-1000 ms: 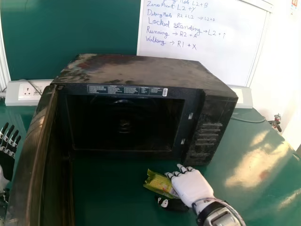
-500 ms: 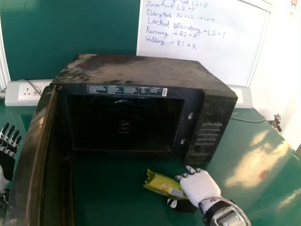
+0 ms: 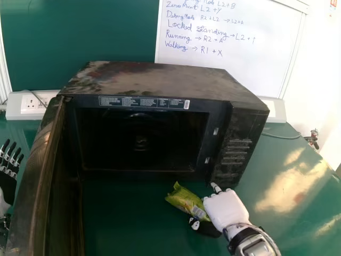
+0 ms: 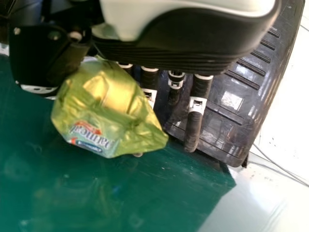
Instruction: Put biscuit inside oven
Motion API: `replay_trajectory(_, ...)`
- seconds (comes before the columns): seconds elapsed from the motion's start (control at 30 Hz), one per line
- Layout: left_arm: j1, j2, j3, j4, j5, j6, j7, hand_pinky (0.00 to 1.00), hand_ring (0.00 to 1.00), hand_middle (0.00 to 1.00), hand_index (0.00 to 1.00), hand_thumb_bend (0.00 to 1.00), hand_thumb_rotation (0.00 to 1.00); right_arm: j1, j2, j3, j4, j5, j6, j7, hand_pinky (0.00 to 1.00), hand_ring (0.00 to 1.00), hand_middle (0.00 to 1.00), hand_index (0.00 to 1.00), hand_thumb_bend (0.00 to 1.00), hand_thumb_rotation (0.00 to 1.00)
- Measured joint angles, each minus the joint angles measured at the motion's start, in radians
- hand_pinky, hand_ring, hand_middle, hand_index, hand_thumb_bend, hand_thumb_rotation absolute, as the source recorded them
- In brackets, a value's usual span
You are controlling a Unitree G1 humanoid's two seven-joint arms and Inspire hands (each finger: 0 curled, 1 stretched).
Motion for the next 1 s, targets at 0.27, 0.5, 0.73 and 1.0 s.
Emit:
replay_trajectory(0.27, -0.001, 0.001, 0.000, 0.004, 0.000, 0.000, 0.000, 1.00, 0.80, 0.84, 0.99, 0.00, 0.00, 0.004, 0.010, 0.000, 0.001, 0.006, 0.000, -0.050, 0.42, 0.44, 0.48, 0.49, 0.53, 0.00)
replay_trajectory(0.5, 0.000, 0.000, 0.000, 0.000, 0.000, 0.000, 0.000, 1.00, 0.80, 0.84, 0.99, 0.00, 0.00, 0.007, 0.014, -0.001, -0.002, 0.021, 0.000, -0.070, 0.42, 0.45, 0.48, 0.49, 0.53, 0.00)
replay_trajectory(0.73, -0.005, 0.001, 0.000, 0.011, 0.000, -0.001, -0.003, 1.00, 0.79, 0.83, 0.98, 0.00, 0.00, 0.007, 0.035, -0.034, -0.036, 0.039, 0.001, -0.092, 0.38, 0.42, 0.45, 0.52, 0.53, 0.00)
replay_trajectory(1.0, -0.009, 0.001, 0.000, 0.013, 0.000, -0.002, -0.004, 1.00, 0.79, 0.84, 0.98, 0.00, 0.00, -0.015, 0.043, -0.045, -0.042, 0.048, -0.007, -0.128, 0.39, 0.43, 0.48, 0.50, 0.53, 0.00)
